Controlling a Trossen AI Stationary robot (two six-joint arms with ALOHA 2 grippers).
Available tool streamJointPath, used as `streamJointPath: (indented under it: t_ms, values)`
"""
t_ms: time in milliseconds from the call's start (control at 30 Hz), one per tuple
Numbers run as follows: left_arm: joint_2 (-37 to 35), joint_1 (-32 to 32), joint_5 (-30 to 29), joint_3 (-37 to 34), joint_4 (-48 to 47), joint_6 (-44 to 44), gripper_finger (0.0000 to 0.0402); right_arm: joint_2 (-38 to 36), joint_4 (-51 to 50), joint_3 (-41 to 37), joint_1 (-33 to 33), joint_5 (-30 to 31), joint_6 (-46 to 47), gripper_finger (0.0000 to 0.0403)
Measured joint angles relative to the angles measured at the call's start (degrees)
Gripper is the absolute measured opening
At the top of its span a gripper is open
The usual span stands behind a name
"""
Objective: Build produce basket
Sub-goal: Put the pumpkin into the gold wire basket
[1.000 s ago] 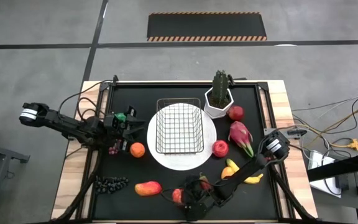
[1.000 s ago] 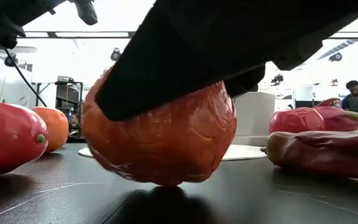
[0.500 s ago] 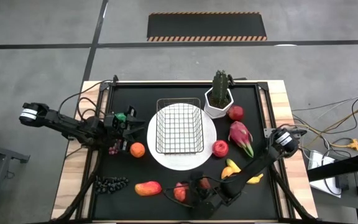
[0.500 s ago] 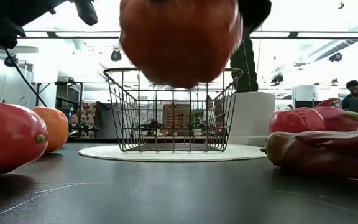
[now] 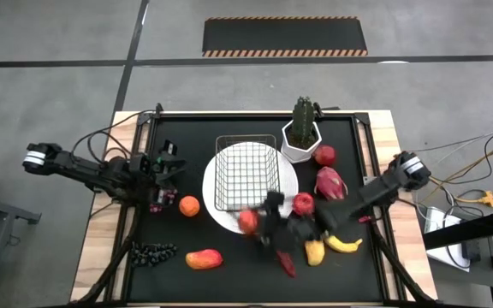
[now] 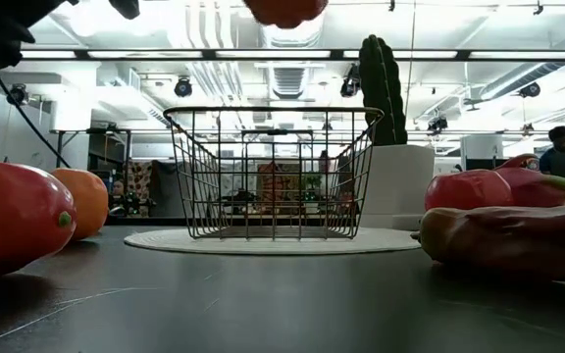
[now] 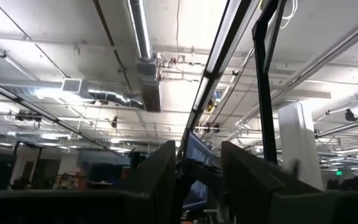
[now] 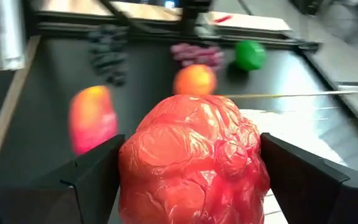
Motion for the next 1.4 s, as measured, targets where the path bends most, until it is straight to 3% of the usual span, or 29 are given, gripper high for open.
streamJointPath:
  t_ms: [200,533,700,1067,1400]
  values:
    - [-3.31,0.0,0.0,-1.77,-5.01,0.84,0.0111,1.21,-0.45,1.4,-13.41,-10.71,-3.8,0.033]
    - [-3.42,0.11,-0.79,-1.55,-6.48,7.3,0.0111,7.02,-2.29,2.09,-28.32,-13.27,-5.96,0.033]
    - [-3.2,0.11,-3.56,-1.18,-6.56,11.14,0.0112,10.8,-1.86,2.02,-30.9,-17.17,-5.32,0.033]
    - [-2.75,0.11,-5.12,-1.25,-6.59,11.21,0.0112,14.58,-1.45,2.83,-32.82,-17.13,-5.14,0.0366]
    - [-2.99,0.11,-5.21,-1.22,-6.57,11.24,0.0112,14.71,-1.47,2.83,-33.15,-17.34,-8.11,0.0364]
